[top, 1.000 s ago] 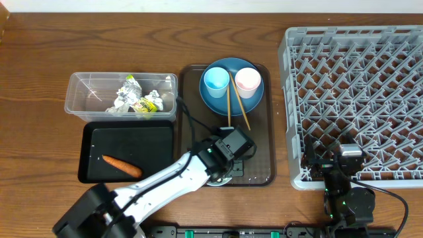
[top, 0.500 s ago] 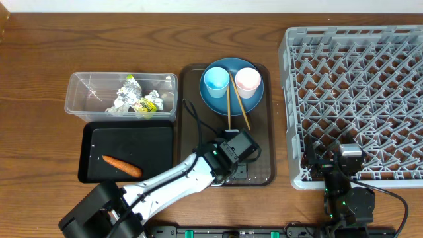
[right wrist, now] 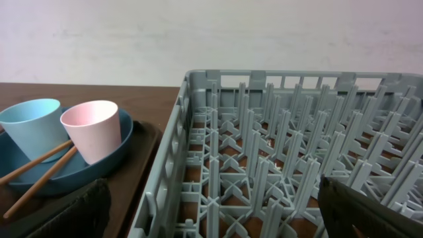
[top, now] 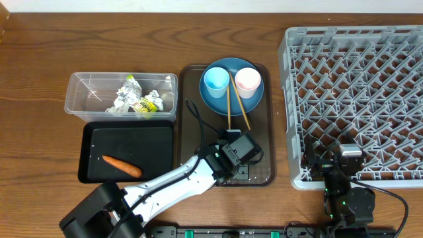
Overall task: Sort waste into correct bins and load items into the dishwasher rack
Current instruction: 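Lower the left gripper to the rice bowl rim and grasp it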
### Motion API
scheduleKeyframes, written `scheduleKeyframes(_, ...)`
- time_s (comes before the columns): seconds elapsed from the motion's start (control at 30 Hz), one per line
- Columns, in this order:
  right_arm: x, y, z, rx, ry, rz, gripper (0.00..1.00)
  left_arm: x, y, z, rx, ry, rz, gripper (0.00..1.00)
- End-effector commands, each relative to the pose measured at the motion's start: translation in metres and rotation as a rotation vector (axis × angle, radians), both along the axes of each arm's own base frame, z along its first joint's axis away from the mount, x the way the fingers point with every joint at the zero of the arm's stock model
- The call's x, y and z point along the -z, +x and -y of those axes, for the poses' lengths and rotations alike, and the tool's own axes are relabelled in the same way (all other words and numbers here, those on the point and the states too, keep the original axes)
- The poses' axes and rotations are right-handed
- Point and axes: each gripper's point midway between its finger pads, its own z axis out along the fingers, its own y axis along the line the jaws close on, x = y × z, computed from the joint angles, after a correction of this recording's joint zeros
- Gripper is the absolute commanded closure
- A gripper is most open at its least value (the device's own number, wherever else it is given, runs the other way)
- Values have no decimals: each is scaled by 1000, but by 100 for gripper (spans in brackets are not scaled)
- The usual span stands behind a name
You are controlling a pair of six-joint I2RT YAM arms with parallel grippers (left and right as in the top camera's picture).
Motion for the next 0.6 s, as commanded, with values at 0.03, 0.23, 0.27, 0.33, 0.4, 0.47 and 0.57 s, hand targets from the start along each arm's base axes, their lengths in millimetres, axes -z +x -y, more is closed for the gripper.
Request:
scheduleKeyframes(0.03, 1, 0, 0, 1, 14, -3, 1, 3, 5, -3, -11, 32, 24, 61)
scheduleKeyframes(0.23, 1, 0, 0, 1, 14, -3, 1, 12, 6, -3, -13, 48, 19, 62)
scheduleKeyframes(0.27, 1, 0, 0, 1, 14, -3, 1, 11, 7, -2, -13, 46, 20, 62)
scheduleKeyframes(0.33, 1, 0, 0, 1, 14, -3, 1, 11, 7, -2, -13, 42, 23, 69)
scheduleKeyframes(0.4, 1, 0, 0, 1, 14, -3, 1, 11, 7, -1, -13, 42, 23, 72)
scheduleKeyframes(0.47, 1, 0, 0, 1, 14, -3, 1, 11, 7, -2, -13, 42, 23, 73)
scheduleKeyframes(0.57, 1, 0, 0, 1, 14, -3, 1, 11, 7, -2, -13, 42, 23, 81)
